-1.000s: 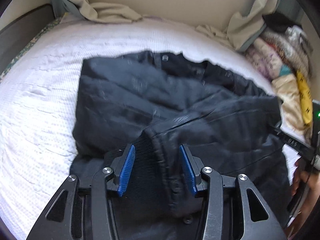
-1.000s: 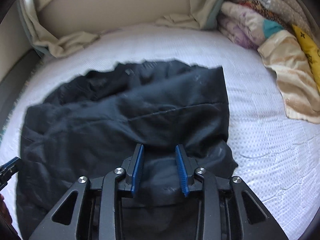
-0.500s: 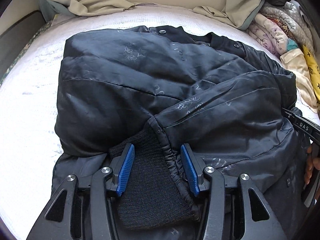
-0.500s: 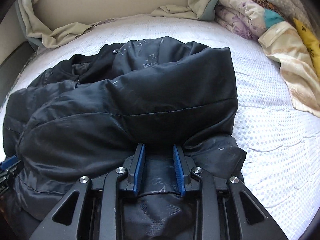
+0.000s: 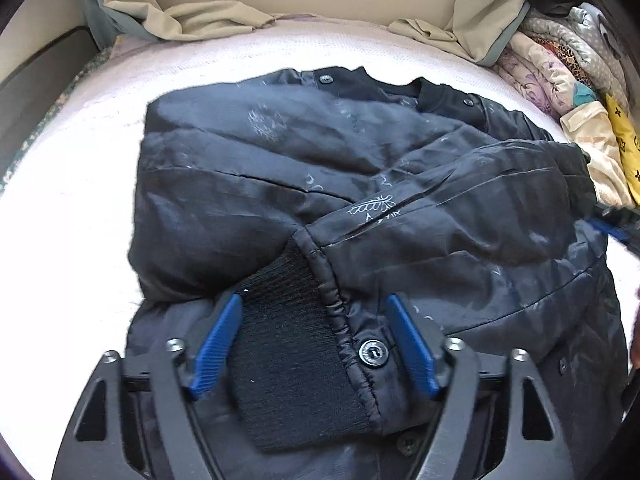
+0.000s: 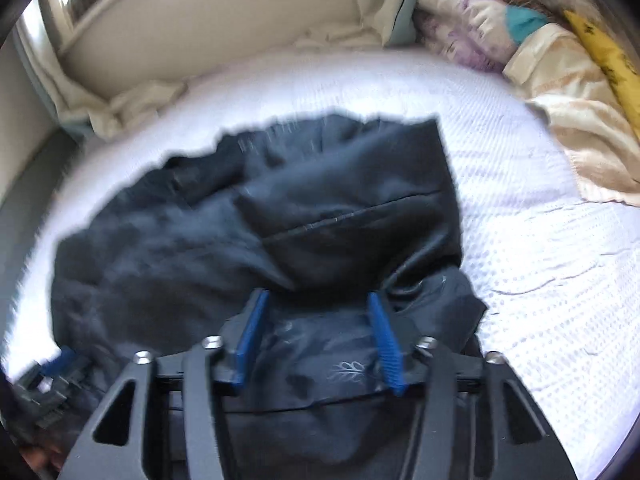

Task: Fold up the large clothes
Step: 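Lay the knit cuff flat on the coat and open the left tool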

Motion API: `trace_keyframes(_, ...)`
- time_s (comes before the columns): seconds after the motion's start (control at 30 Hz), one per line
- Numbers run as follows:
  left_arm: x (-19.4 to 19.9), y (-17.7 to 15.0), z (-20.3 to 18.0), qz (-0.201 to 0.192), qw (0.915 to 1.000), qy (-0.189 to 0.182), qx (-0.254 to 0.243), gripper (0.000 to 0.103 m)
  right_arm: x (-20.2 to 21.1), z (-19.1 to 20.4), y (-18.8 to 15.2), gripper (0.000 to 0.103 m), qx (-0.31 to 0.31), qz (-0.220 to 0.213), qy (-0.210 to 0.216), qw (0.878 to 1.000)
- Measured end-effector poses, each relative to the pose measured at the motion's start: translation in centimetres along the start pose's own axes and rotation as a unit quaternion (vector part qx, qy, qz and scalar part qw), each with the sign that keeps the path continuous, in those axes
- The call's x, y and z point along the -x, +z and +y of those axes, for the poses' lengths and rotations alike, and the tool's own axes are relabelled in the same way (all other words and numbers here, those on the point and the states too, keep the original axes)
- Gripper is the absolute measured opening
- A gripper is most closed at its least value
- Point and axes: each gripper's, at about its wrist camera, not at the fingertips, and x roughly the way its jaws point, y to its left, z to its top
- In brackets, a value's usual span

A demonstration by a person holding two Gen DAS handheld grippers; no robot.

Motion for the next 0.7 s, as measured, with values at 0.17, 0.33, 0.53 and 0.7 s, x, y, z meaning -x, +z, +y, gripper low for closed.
trace_keyframes(0.17, 0.9, -0.4, -0.1, -0.003, 0.9997, 0.014, -0.017, 0.082, 2.3, 1.2, -0.5, 0.054, 0.017, 0.001, 0.018, 1.0)
trace_keyframes(0.33, 1.4, -0.7, 0.4, -0.004, 0.9998, 0.017, -0.013, 0.082, 1.8, 2.0, -2.3, 0.054, 0.022, 0.036, 0.046, 0.998)
trace_keyframes(0.53, 0.8, -0.9, 0.5, 0.0, 0.9997, 0.021, -0.015, 0.084, -0.9, 4.5, -4.7, 0.054, 0.088, 0.057, 0.01, 0.994)
trace_keyframes(0.7, 0.0, -1.0, 0.9, 0.011, 0.9998, 0.016, -0.001, 0.085, -3.6, 4.6, -6.1, 0.054, 0.11, 0.044, -0.016, 0.993)
